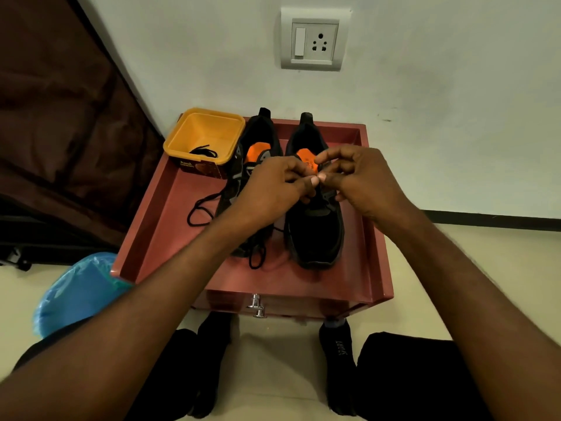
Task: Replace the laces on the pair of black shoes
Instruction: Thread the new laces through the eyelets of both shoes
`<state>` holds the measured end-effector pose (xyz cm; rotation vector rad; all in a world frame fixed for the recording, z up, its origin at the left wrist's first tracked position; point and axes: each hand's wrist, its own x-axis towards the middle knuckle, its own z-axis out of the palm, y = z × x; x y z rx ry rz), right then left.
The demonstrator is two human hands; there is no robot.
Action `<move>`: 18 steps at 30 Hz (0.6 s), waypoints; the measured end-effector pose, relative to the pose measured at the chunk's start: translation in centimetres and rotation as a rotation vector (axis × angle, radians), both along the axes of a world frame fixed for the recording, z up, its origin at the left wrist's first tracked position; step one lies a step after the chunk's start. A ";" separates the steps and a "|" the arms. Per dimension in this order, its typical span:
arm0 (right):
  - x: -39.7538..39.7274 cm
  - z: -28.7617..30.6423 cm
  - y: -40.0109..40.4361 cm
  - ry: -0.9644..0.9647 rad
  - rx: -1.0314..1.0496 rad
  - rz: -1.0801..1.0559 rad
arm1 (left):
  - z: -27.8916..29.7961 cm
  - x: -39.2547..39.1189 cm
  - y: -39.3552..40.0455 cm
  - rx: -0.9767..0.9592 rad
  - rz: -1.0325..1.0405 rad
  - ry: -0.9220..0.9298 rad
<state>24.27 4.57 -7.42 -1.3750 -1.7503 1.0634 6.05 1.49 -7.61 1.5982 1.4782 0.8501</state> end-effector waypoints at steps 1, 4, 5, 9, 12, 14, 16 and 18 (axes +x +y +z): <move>-0.3 -0.1 0.0 -0.003 0.007 -0.006 | -0.1 0.3 -0.1 0.001 0.021 -0.013; -0.5 -1.0 0.3 -0.061 0.036 -0.068 | -1.2 0.6 0.2 0.050 0.084 0.028; -0.4 -1.3 0.5 -0.153 0.083 -0.080 | -1.7 0.5 0.3 0.087 0.110 0.081; -0.1 -2.5 0.9 -0.552 0.151 0.084 | -2.6 0.5 0.3 0.257 0.109 0.263; -0.2 -3.2 1.1 -0.568 0.141 0.117 | -2.8 0.7 0.1 0.271 0.045 0.338; 0.0 -3.2 1.5 -0.543 0.194 0.081 | -2.9 0.8 0.2 0.266 0.028 0.369; 0.3 -3.0 1.7 -0.480 0.189 0.045 | -3.1 0.8 0.3 0.272 0.031 0.404; 0.8 -3.0 1.9 -0.423 0.151 0.021 | -2.9 1.0 0.3 0.260 0.028 0.435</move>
